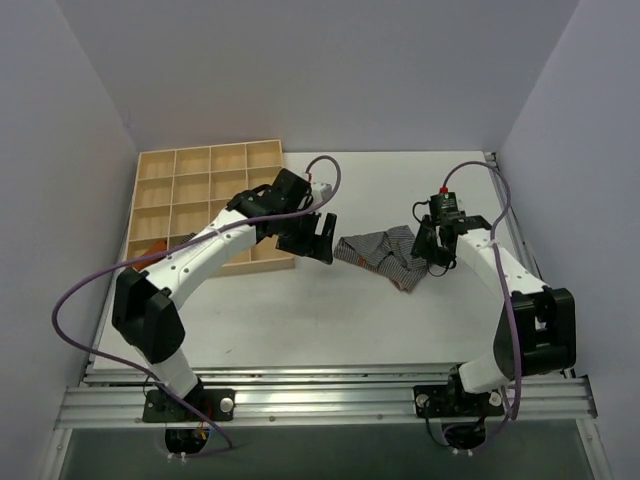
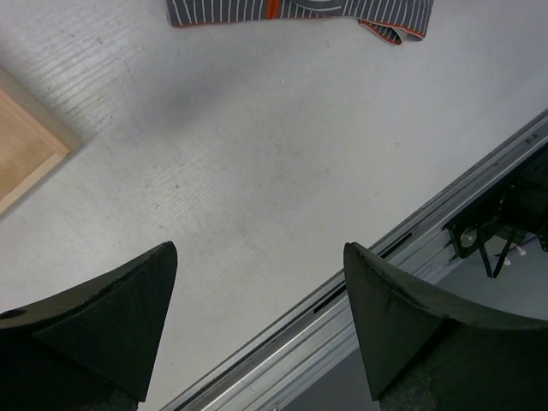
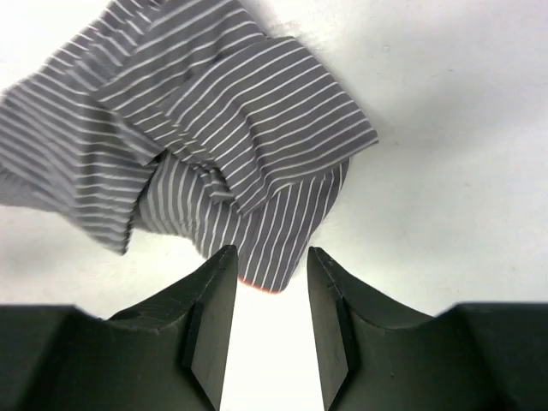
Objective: Roll the underwear
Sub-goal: Move the underwear to the center of the board, then flatten the underwear
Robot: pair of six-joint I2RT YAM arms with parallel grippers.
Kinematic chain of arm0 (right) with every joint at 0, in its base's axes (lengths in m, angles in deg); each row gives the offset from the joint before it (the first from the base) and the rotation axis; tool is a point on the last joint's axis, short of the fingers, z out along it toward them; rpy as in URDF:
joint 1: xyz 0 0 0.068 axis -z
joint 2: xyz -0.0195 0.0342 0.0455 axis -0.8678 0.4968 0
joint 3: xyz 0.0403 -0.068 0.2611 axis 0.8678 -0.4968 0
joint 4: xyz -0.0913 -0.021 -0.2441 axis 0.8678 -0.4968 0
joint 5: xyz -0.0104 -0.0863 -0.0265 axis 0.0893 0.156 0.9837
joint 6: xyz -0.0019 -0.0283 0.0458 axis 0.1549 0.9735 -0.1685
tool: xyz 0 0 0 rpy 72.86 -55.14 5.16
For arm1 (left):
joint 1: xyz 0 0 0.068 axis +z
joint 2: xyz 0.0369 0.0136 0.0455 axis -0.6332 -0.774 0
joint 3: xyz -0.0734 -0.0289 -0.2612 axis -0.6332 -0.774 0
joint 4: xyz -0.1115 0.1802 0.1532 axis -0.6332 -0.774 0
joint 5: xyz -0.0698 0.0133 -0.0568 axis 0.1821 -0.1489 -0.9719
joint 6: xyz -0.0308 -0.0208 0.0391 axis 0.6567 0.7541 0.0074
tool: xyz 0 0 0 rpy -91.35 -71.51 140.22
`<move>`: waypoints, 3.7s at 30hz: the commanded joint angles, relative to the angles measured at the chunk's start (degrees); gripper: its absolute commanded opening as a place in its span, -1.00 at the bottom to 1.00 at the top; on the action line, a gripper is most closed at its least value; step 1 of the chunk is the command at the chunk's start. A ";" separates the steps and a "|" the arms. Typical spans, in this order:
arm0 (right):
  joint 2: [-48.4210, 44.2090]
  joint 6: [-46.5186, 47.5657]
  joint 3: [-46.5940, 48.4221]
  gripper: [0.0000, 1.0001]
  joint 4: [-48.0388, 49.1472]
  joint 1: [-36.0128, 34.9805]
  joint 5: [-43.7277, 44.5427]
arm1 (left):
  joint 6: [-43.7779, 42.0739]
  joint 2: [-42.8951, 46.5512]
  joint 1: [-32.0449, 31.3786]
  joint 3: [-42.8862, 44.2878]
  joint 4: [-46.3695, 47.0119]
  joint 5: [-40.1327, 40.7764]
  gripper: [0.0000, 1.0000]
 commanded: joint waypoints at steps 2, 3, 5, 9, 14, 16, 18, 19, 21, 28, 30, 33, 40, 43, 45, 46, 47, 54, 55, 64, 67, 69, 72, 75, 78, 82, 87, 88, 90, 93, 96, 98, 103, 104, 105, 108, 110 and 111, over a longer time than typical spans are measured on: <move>-6.84 -1.31 -0.41 -0.27 -5.68 0.14 0.34 | -2.19 -6.70 -0.28 5.69 5.03 -0.22 0.73; -7.63 -2.45 -0.49 -0.26 -5.95 -0.03 -2.44 | -2.45 -8.28 -0.19 6.57 5.37 0.40 0.73; -9.92 -3.42 -1.45 -0.26 -6.04 -0.38 -3.61 | -3.60 -12.59 0.07 9.46 6.16 -0.64 0.72; -15.10 -5.36 -4.26 -0.26 -5.95 -0.83 -4.49 | -5.53 -21.63 0.51 15.97 5.82 -2.41 0.66; -20.55 -6.50 -6.90 -0.25 -6.65 -0.91 -5.63 | -3.43 -27.45 2.70 18.70 6.95 -5.04 0.55; -22.22 -6.94 -9.18 -0.25 -6.30 -1.00 -6.07 | -2.03 -28.59 3.67 17.30 10.29 -7.93 0.48; -22.93 -7.55 -10.77 -0.25 -5.69 -1.09 -6.43 | -1.67 -29.30 4.55 16.95 12.40 -9.26 0.48; -23.63 -7.82 -12.34 -0.25 -5.51 -1.09 -6.43 | -1.67 -30.17 4.64 17.38 12.76 -9.53 0.47; -24.51 -8.87 -13.76 -0.27 -5.60 -1.18 -5.81 | -1.58 -31.49 4.82 17.73 14.16 -10.67 0.47; -27.24 -8.96 -17.28 -0.27 -4.63 -1.18 -7.83 | 0.44 -36.33 4.82 19.14 17.59 -12.69 0.43; -26.63 -8.61 -17.72 -0.27 -4.37 -1.18 -7.83 | 1.40 -37.99 4.73 19.76 18.21 -13.31 0.39; -26.10 -9.92 -18.33 -0.26 -3.32 -1.35 -6.26 | 2.99 -39.49 4.64 20.02 19.26 -13.75 0.29; -21.80 -18.63 -26.24 -0.24 10.12 -1.88 -5.02 | 5.10 -38.97 4.55 17.48 21.02 -15.33 -0.37; -16.53 -18.63 -26.77 -0.14 15.92 -2.06 -4.85 | 5.54 -38.36 4.82 16.42 20.93 -16.38 -0.76; -11.89 -18.10 -26.07 -0.12 17.60 -2.41 -3.36 | 5.89 -38.01 4.99 16.07 20.58 -17.53 -0.88; -10.47 -17.76 -25.37 -0.12 18.22 -2.58 -2.83 | 5.98 -37.92 4.99 15.98 20.41 -17.61 -0.95; -9.24 -17.49 -25.19 -0.12 19.35 -2.93 -2.30 | 6.07 -37.83 4.99 15.80 20.23 -17.79 -0.95; -4.56 -15.73 -23.87 -0.17 21.12 -3.11 4.03 | 5.54 -36.60 5.26 15.98 17.95 -17.97 -0.95; -4.56 -15.30 -24.05 -0.21 22.43 -3.11 4.47 | 5.37 -36.42 5.34 16.07 17.68 -17.71 -0.95; -4.56 -10.02 -17.12 -1.00 19.48 -3.02 10.61 | 5.37 -34.22 7.36 23.17 10.22 -14.45 -0.95; -5.53 -8.09 -9.15 -1.00 11.91 -3.11 16.15 | 4.49 -34.58 7.63 30.02 4.08 -13.93 -0.95; -5.53 -6.07 -5.09 -1.00 7.86 -3.02 17.48 | 5.97 -32.65 7.89 31.45 4.14 -13.40 -0.95; -5.01 -4.22 2.39 -1.00 1.54 -3.72 17.83 | 9.75 -29.05 8.59 30.83 6.69 -14.54 -0.95; -4.74 -4.30 6.88 -1.00 -6.28 -6.09 18.88 | 12.30 -26.15 8.51 30.31 6.52 -14.37 -0.95; -5.62 -7.19 7.94 -1.00 -14.02 -10.21 20.90 | 14.41 -22.90 8.51 25.84 5.73 -13.57 -0.95; -5.89 -8.53 2.68 -1.00 -14.31 -12.25 20.30 | 11.97 -20.78 8.60 19.76 0.47 -8.93 -0.95; 3.76 3.06 7.05 -1.00 -4.29 -12.16 10.72 | 10.02 -24.81 9.82 19.58 -2.97 -5.49 -0.95; 5.61 4.99 10.81 -1.00 -3.41 -12.16 9.41 | 10.46 -25.52 10.09 19.93 -3.15 -5.40 -0.95; 11.22 9.29 14.43 -1.00 -2.00 -11.46 7.30 | 10.81 -27.36 10.88 20.81 -3.32 -5.40 -0.95; 18.27 12.47 21.20 -0.77 -2.35 -9.36 1.61 | 11.51 -29.73 11.23 24.14 -4.11 -4.88 -0.95; 21.53 13.18 24.20 -0.49 -3.13 -8.74 -1.94 | 12.92 -32.11 11.67 27.05 -4.29 -4.87 -0.95; 20.41 13.54 23.16 -0.34 -2.53 -9.17 -3.61 | 14.41 -33.86 12.02 28.28 -3.94 -5.40 -0.95; 16.45 10.47 16.40 -0.36 1.86 -9.79 -7.03 | 16.53 -36.68 13.08 31.09 -3.59 -6.63 -0.95; 15.31 9.94 14.99 -0.37 3.00 -10.05 -7.30 | 16.53 -37.47 13.08 31.70 -3.76 -6.72 -0.95; 14.78 9.41 12.54 -0.38 4.15 -10.23 -7.39 | 16.27 -37.74 13.17 32.84 -4.02 -6.72 -0.95; 14.68 7.13 10.85 -0.44 6.70 -10.67 -9.23 | 15.74 -38.71 13.43 34.17 -4.73 -6.98 -0.95; 15.73 5.20 11.11 -0.45 7.06 -11.02 -8.63 | 15.56 -39.23 13.69 34.61 -4.99 -7.07 -0.95; 16.17 4.58 11.37 -0.46 7.15 -11.20 -7.93 | 15.56 -39.41 13.78 34.70 -4.99 -7.24 -0.95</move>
